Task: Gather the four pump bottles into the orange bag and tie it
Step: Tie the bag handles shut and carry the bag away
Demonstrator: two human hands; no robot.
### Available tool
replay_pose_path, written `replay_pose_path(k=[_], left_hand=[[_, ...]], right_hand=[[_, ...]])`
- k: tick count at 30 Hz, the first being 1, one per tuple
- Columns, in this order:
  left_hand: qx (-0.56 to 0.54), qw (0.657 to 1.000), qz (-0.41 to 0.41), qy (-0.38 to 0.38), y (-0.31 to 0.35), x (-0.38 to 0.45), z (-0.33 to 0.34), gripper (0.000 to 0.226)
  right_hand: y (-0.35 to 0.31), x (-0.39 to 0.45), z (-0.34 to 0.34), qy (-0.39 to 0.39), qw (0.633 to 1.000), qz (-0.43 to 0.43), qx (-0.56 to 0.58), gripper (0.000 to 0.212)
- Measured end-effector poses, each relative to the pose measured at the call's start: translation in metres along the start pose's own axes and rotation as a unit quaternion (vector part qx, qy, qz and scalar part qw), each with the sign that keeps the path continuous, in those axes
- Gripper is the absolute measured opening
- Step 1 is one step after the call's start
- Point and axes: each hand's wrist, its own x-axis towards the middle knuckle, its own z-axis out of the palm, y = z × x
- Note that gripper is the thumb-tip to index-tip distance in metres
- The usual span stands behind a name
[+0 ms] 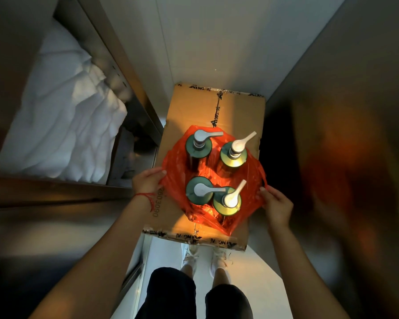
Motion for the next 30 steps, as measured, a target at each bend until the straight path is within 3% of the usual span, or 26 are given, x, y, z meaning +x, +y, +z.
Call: replay_pose_path(k=[2, 6, 18, 30], left_hand=[[-0.021, 1.000, -0.006, -0.011, 0.005, -0.009, 0.001, 0.013], [-0.091, 0.995, -0.016, -0.026, 0.018, -0.029, -0.001, 0.015], [-0.170, 0.979, 0.079, -0.074, 0.075, -0.081, 0.004, 0.018], [-0.163, 0.952, 0.206, -0.155, 0.128, -0.143, -0.005, 0.015]], right_hand=[[-0.004, -0.008, -0.001, 0.002, 1.000, 0.005, 0.016, 0.028], [-0.022, -0.028, -0.006, -0.002, 0.999, 0.006, 0.052, 0.007], [-0.098, -0.075, -0.012, -0.044, 0.986, -0.044, 0.154, 0.010], [-0.168, -0.117, -0.024, -0.093, 0.959, -0.135, 0.230, 0.013]])
